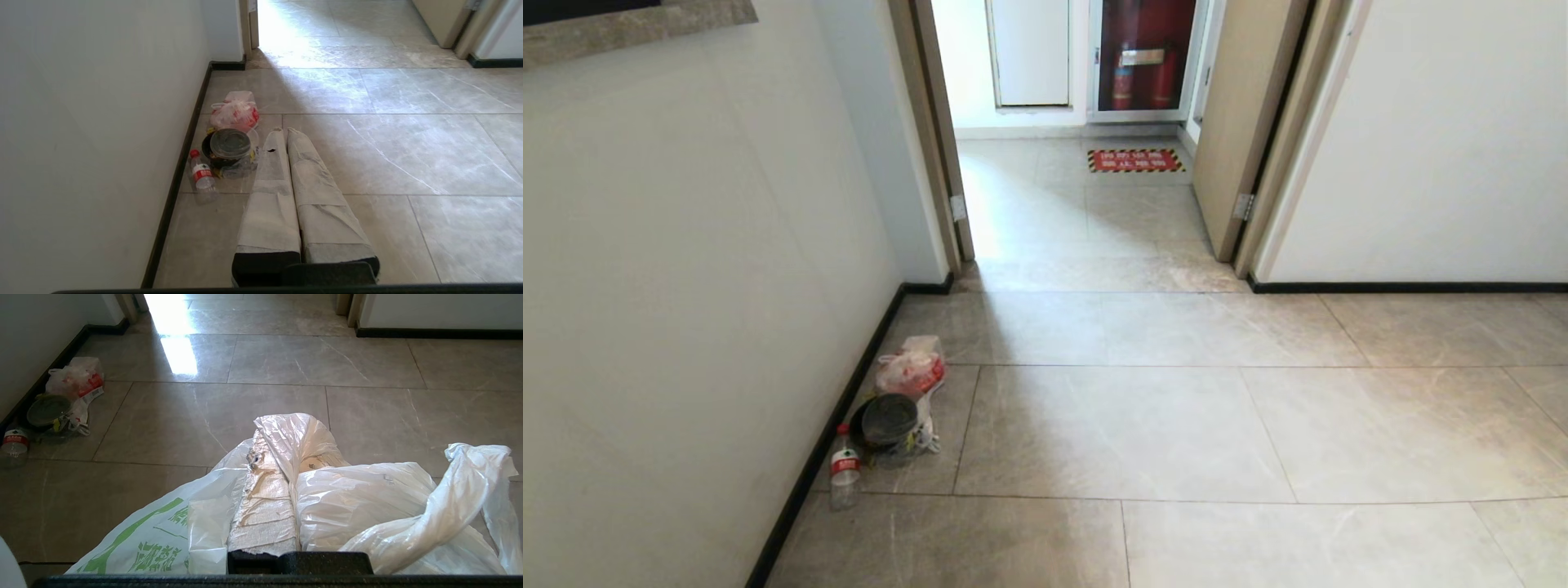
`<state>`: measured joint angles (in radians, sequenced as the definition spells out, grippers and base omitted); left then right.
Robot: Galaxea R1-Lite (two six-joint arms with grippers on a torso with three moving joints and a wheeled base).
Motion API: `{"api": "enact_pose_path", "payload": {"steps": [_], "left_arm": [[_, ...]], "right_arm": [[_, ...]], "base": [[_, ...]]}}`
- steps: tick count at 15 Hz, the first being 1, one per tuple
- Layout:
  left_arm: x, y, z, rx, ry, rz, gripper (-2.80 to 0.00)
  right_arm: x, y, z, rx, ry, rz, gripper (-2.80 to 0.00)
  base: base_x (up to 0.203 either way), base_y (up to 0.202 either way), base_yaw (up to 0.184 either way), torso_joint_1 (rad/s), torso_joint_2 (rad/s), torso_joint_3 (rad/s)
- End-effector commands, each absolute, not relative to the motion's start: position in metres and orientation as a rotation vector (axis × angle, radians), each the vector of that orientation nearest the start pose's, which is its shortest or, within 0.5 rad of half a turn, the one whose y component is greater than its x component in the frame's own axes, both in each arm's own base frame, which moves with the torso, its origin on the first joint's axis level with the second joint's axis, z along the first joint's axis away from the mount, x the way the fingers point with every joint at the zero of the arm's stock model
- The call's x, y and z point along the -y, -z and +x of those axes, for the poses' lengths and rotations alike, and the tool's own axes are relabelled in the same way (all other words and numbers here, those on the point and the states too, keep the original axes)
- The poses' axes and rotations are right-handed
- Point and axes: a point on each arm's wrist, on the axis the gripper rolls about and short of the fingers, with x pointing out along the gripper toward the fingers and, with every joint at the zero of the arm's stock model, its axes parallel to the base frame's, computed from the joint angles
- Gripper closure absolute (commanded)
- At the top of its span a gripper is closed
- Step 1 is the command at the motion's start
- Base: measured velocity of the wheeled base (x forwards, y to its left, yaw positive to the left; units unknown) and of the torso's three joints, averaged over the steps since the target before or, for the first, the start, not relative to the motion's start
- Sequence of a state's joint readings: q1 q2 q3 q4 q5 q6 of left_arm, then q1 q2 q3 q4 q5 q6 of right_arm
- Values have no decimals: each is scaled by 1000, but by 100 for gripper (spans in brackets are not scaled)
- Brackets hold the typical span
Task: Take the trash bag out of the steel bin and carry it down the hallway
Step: Put the trash bag at the door
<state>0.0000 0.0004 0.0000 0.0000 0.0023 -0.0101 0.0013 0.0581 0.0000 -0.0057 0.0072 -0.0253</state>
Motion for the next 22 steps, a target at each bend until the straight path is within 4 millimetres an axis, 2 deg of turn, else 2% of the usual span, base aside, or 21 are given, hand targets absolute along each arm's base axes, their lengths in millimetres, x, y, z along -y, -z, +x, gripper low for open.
{"api": "enact_pose_path", "payload": {"steps": [1,13,22], "left_arm": [[0,-75,-23,0,-3,-11,0],[0,-75,-23,0,-4,-11,0],[0,-75,-23,0,-3,-11,0]], "right_arm": [[0,-77,-18,-52,-8,-26,0],[0,-77,-18,-52,-10,-26,0],[0,-77,-18,-52,-8,-27,0]], "base": [[191,0,-1,7,3,2],[186,0,1,3,2,2],[0,0,0,0,0,0]]}}
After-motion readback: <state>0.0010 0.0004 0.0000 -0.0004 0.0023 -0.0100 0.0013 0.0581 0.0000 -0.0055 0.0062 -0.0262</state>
